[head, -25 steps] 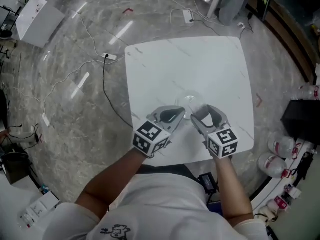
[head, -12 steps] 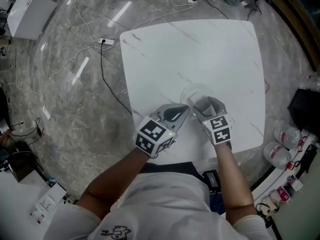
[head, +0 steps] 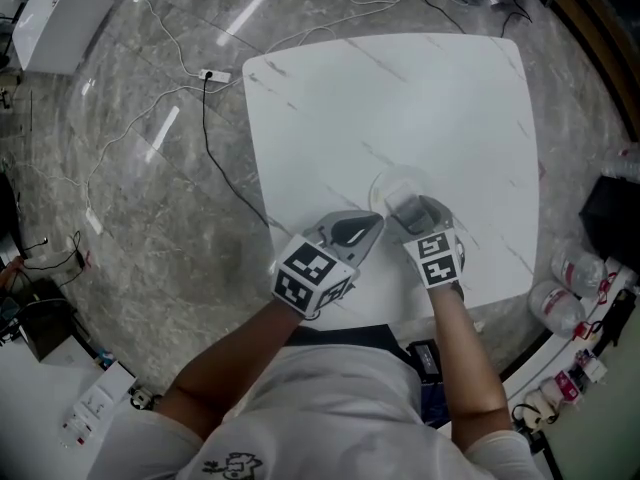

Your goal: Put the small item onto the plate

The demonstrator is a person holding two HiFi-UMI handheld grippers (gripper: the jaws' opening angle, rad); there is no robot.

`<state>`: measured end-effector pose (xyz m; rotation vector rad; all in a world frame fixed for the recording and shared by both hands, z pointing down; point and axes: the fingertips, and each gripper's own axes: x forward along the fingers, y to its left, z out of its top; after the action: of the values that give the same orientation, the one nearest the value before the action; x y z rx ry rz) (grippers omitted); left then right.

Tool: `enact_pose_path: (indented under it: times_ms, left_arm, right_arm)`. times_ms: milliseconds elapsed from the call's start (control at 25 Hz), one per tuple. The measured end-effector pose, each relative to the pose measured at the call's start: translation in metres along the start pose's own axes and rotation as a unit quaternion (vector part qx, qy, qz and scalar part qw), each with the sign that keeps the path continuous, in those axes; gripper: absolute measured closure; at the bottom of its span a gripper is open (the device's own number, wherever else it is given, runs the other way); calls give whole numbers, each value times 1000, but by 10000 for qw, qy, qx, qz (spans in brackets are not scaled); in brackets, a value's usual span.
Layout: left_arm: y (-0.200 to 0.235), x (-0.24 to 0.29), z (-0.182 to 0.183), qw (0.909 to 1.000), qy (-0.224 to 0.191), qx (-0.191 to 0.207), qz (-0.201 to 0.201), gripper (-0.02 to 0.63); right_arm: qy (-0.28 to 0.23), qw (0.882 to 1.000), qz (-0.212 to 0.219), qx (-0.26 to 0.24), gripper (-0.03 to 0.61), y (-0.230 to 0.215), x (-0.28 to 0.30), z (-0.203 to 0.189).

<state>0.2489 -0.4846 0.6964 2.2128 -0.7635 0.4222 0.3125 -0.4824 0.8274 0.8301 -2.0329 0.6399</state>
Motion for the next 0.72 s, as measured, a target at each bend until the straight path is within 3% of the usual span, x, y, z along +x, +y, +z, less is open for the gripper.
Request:
enact_pose_path:
  times_ms: [400,720]
  left_arm:
    - [-12,-18,5,9999,-48,95,4,607]
    - [-50,-51,31,9985,-318,424,123,607]
  right_arm:
    - [-639,9978,-159,-84,313,7,-42,41]
    - [-1789,9837,-157,-11,459,28,-129,91]
